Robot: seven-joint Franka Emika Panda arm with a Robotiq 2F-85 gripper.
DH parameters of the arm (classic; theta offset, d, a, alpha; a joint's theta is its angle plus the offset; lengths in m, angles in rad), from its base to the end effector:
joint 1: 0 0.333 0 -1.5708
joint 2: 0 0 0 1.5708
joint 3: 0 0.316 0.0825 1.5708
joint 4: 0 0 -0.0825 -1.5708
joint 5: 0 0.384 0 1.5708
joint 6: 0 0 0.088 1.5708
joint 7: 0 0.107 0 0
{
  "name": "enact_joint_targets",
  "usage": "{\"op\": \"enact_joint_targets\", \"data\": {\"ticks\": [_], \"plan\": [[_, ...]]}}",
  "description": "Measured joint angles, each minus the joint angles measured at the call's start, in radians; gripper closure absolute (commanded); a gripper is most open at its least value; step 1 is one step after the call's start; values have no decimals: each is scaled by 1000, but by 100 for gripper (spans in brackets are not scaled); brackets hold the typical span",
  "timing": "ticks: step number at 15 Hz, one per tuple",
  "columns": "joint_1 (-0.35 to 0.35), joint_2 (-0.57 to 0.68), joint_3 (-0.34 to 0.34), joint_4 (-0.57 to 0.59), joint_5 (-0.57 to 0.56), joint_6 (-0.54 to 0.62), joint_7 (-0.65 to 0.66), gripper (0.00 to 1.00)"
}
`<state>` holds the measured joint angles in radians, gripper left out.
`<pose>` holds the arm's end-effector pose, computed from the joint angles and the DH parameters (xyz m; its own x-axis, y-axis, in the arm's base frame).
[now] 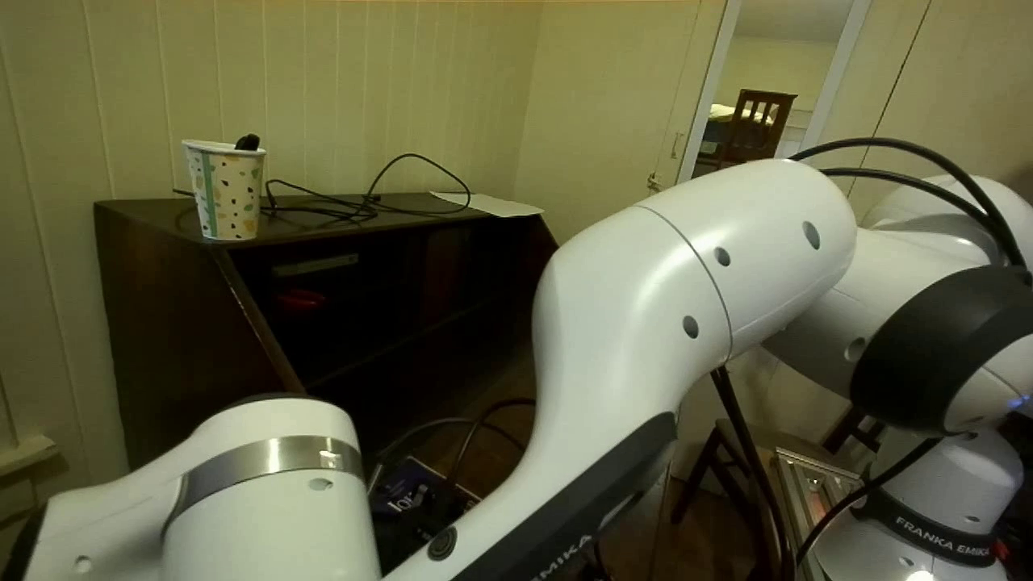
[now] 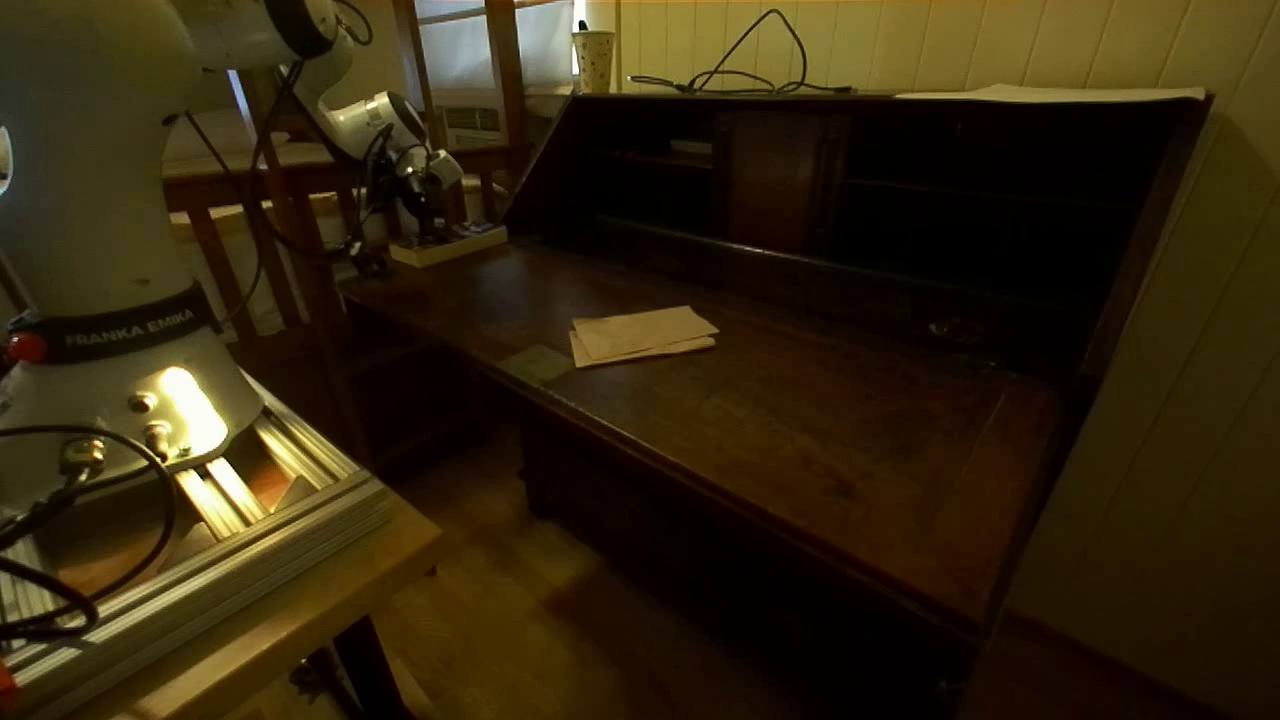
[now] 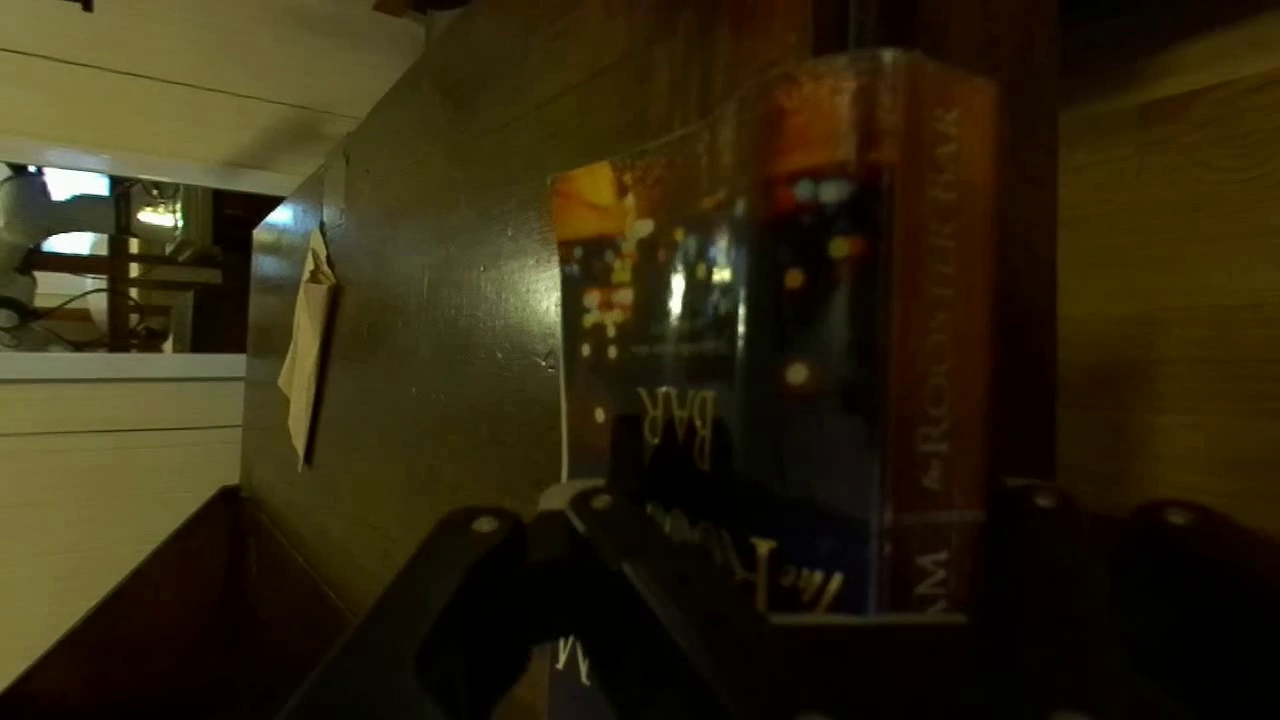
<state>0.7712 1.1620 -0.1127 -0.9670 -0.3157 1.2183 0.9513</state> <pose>0.5389 0.3954 0.1267 0.9390 -0.3108 -0.1471 -0.0555 -0.5593 0.8271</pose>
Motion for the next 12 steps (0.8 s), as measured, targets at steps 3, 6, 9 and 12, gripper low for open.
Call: {"op": "enact_joint_targets", "data": {"ticks": [3,6,9,12], "plan": [[3,-12,0,2,-3,-11,1,84],[11,-26,0,5,-3,-12,1,89],[24,-37,0,11,-10,12,0,90],[47,-67,1,11,-29,90,-2,90]]}}
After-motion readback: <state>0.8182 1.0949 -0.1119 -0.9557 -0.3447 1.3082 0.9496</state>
